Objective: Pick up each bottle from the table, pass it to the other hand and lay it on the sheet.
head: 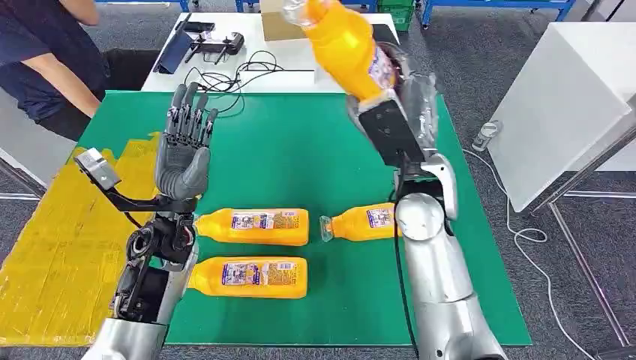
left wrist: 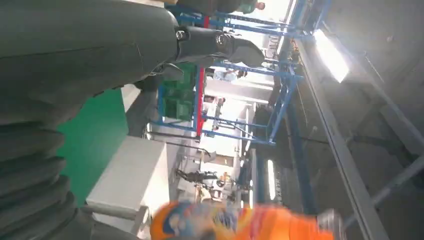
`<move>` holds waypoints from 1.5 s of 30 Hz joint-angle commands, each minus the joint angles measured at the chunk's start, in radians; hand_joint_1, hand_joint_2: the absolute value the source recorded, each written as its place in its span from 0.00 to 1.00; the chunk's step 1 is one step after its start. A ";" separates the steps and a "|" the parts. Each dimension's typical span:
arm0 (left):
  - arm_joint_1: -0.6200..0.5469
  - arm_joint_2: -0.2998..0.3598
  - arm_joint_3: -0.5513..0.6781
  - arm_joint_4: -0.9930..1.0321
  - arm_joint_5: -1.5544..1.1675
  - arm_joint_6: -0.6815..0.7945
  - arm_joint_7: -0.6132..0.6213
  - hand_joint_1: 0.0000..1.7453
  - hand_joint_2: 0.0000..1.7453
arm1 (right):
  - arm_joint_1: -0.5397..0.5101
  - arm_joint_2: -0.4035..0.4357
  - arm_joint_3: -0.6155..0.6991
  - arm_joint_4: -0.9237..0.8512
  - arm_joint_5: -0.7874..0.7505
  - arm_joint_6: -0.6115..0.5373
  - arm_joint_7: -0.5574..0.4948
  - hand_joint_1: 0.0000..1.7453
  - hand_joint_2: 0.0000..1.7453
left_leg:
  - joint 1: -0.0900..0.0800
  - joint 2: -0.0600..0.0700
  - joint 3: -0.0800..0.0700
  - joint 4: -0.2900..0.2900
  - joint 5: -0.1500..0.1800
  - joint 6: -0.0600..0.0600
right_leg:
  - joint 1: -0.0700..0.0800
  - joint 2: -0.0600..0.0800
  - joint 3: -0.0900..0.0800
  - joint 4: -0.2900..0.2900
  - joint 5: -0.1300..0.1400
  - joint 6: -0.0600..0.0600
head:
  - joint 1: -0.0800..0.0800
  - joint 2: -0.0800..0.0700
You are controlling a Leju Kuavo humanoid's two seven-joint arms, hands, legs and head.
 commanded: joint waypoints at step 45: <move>-0.067 0.015 -0.017 0.042 0.071 0.048 0.075 0.00 1.00 | -0.099 0.115 0.989 0.362 0.019 -0.154 0.274 1.00 1.00 | 0.001 0.001 -0.004 -0.001 0.000 -0.001 | 0.002 0.000 -0.004 -0.001 0.000 0.000 | 0.001 0.000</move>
